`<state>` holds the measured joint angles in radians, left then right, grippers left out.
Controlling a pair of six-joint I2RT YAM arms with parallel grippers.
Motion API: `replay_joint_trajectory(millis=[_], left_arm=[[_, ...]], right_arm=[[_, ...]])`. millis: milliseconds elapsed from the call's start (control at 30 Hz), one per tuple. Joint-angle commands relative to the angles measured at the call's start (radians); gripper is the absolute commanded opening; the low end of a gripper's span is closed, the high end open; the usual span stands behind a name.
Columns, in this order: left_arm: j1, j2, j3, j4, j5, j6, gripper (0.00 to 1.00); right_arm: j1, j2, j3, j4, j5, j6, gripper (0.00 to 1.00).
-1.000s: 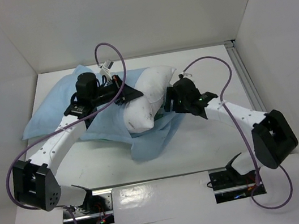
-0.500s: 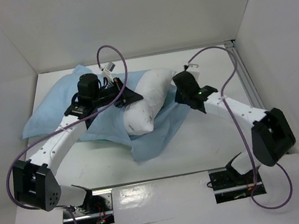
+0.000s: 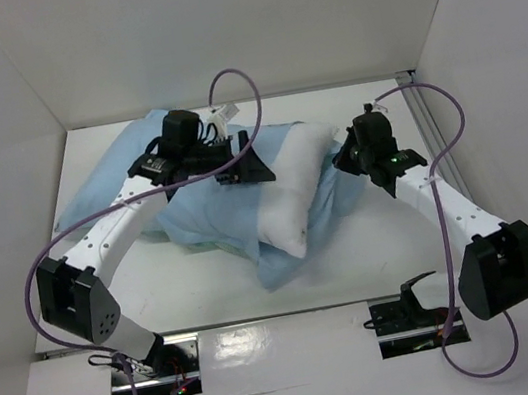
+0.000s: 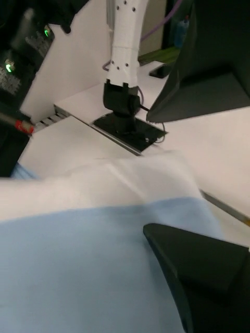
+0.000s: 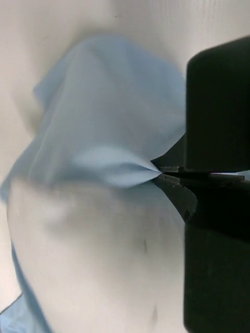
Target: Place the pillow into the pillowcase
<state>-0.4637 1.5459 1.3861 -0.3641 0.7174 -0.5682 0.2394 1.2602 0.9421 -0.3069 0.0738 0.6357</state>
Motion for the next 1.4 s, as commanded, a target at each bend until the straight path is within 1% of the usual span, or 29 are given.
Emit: replay_joint_trajectory(millis=[0, 33, 100, 133, 200, 233, 300, 333, 400, 467, 500, 600, 800, 867, 933, 967, 1000, 1033, 1133, 1167, 1200, 1233, 1267, 1333, 1367], left_arm=[[-0.075, -0.009, 0.195, -0.162, -0.127, 0.143, 0.94], [-0.094, 0.003, 0.287, -0.186, -0.160, 0.165, 0.94], [-0.145, 0.051, 0.374, -0.208, -0.196, 0.183, 0.94], [-0.160, 0.069, 0.445, -0.208, -0.247, 0.206, 0.93], [-0.211, 0.106, 0.499, -0.217, -0.311, 0.223, 0.91], [-0.226, 0.149, 0.534, -0.202, -0.375, 0.232, 0.91], [-0.276, 0.195, 0.565, -0.158, -0.450, 0.255, 0.91], [-0.300, 0.247, 0.594, -0.142, -0.514, 0.264, 0.91], [-0.311, 0.302, 0.628, -0.116, -0.562, 0.278, 0.91], [-0.320, 0.359, 0.683, -0.093, -0.596, 0.287, 0.91], [-0.320, 0.414, 0.703, -0.081, -0.610, 0.287, 0.91], [-0.320, 0.477, 0.744, -0.058, -0.634, 0.326, 0.93], [-0.329, 0.569, 0.755, -0.019, -0.688, 0.407, 0.95], [-0.329, 0.591, 0.755, -0.019, -0.688, 0.416, 0.94], [-0.329, 0.615, 0.766, -0.036, -0.629, 0.442, 0.77], [-0.329, 0.625, 0.766, -0.067, -0.604, 0.442, 0.59], [-0.329, 0.625, 0.766, -0.082, -0.586, 0.442, 0.24], [-0.316, 0.625, 0.766, -0.100, -0.563, 0.424, 0.00], [-0.267, 0.587, 0.691, -0.122, -0.498, 0.415, 0.00], [-0.244, 0.545, 0.626, -0.131, -0.454, 0.427, 0.00], [-0.233, 0.534, 0.602, -0.153, -0.413, 0.445, 0.00], [-0.224, 0.534, 0.602, -0.195, -0.371, 0.467, 0.00], [-0.214, 0.534, 0.602, -0.290, -0.301, 0.508, 0.00], [-0.204, 0.522, 0.584, -0.361, -0.280, 0.524, 0.00], [-0.204, 0.510, 0.535, -0.375, -0.268, 0.524, 0.00]], right_arm=[[-0.022, -0.024, 0.021, 0.078, 0.007, -0.021, 0.00], [-0.022, -0.024, 0.021, 0.078, -0.002, -0.021, 0.00], [-0.022, -0.033, 0.021, 0.078, -0.014, -0.021, 0.00], [-0.022, -0.033, 0.021, 0.078, -0.026, -0.021, 0.00], [-0.022, -0.057, -0.002, 0.103, -0.040, -0.008, 0.00], [-0.022, -0.058, -0.002, 0.112, -0.049, 0.002, 0.00], [-0.022, -0.082, -0.038, 0.141, -0.061, 0.016, 0.00], [-0.022, -0.099, -0.057, 0.150, -0.071, 0.028, 0.00], [-0.022, -0.113, -0.074, 0.161, -0.080, 0.038, 0.00], [-0.022, -0.127, -0.083, 0.170, -0.094, 0.047, 0.00], [-0.022, -0.137, -0.100, 0.170, -0.094, 0.056, 0.00], [-0.022, -0.160, -0.118, 0.161, -0.103, 0.056, 0.00], [-0.022, -0.189, -0.128, 0.129, -0.103, 0.045, 0.00], [-0.022, -0.199, -0.128, 0.118, -0.094, 0.045, 0.00], [-0.022, -0.208, -0.137, 0.109, -0.094, 0.045, 0.00], [-0.022, -0.208, -0.137, 0.109, -0.094, 0.045, 0.00], [-0.022, -0.208, -0.137, 0.109, -0.083, 0.045, 0.00], [-0.032, -0.208, -0.137, 0.109, -0.083, 0.058, 0.00], [-0.055, -0.187, -0.137, 0.097, -0.083, 0.068, 0.00], [-0.074, -0.171, -0.112, 0.097, -0.083, 0.068, 0.00], [-0.084, -0.159, -0.102, 0.097, -0.083, 0.068, 0.00], [-0.095, -0.145, -0.086, 0.097, -0.083, 0.068, 0.00], [-0.118, -0.113, -0.056, 0.118, -0.094, 0.059, 0.00], [-0.127, -0.072, -0.017, 0.133, -0.121, 0.059, 0.00], [-0.143, -0.050, 0.003, 0.134, -0.121, 0.049, 0.00]])
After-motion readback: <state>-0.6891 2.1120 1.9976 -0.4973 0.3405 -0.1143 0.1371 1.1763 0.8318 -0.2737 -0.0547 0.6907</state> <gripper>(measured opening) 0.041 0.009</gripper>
